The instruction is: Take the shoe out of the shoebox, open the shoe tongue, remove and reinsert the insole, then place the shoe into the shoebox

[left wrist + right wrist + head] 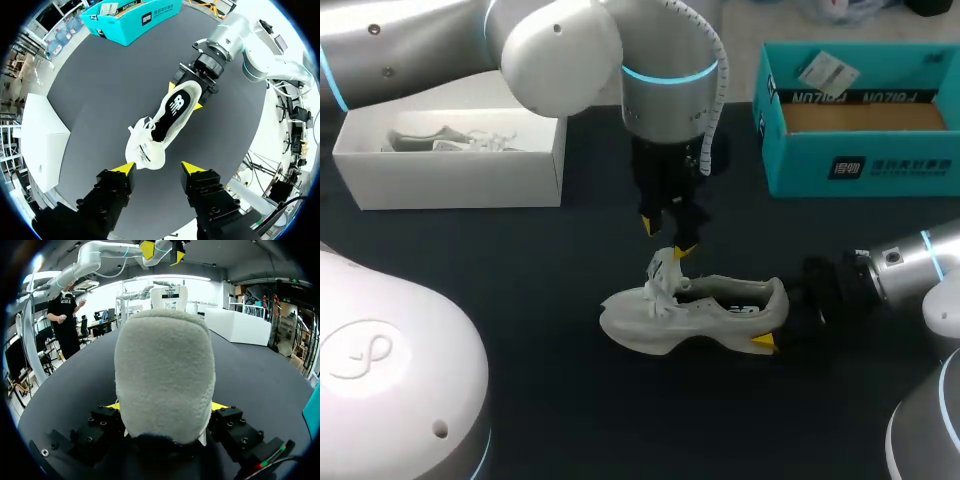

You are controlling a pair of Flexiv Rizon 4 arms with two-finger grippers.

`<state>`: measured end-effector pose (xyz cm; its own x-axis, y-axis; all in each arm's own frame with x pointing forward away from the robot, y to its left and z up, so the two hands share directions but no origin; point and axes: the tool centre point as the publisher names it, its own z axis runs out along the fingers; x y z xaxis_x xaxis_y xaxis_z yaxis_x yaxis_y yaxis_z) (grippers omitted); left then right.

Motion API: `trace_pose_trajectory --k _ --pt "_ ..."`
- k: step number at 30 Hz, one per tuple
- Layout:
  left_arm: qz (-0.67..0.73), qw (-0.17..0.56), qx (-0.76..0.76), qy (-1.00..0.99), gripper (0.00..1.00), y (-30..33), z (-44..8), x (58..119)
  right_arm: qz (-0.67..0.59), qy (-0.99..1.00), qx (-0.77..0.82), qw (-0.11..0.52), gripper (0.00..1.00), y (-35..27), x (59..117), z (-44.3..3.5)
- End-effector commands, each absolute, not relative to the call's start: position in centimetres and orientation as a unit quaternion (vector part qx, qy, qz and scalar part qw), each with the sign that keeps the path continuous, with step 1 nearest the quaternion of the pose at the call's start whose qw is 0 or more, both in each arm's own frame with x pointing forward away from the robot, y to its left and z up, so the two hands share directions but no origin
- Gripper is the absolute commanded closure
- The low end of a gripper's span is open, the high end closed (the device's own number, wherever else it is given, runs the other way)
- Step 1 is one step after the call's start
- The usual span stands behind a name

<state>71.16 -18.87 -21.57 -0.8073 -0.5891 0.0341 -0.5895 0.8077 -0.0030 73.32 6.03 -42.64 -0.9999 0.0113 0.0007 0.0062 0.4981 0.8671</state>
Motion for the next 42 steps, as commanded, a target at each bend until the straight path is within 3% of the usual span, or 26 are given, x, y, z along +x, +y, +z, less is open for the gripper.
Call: trace_pose_trajectory --k 1,15,32,42 --pt "0.011 0.012 0.312 -0.950 1.00 -18.6 -21.6 70.9 0.499 0.866 0.006 0.004 1.00 6.2 73.3 -42.9" --pt "0.014 -0.008 0.281 -0.960 1.00 -20.7 -22.9 71.0 0.499 0.866 0.006 0.004 1.00 6.2 73.3 -42.9" --pt "0.011 0.001 0.196 -0.980 1.00 -25.7 -30.5 70.4 0.499 0.866 0.006 0.004 1.00 6.2 73.3 -42.9" --pt "0.011 0.001 0.196 -0.980 1.00 -25.7 -30.5 70.4 0.499 0.866 0.006 0.004 1.00 6.2 73.3 -42.9"
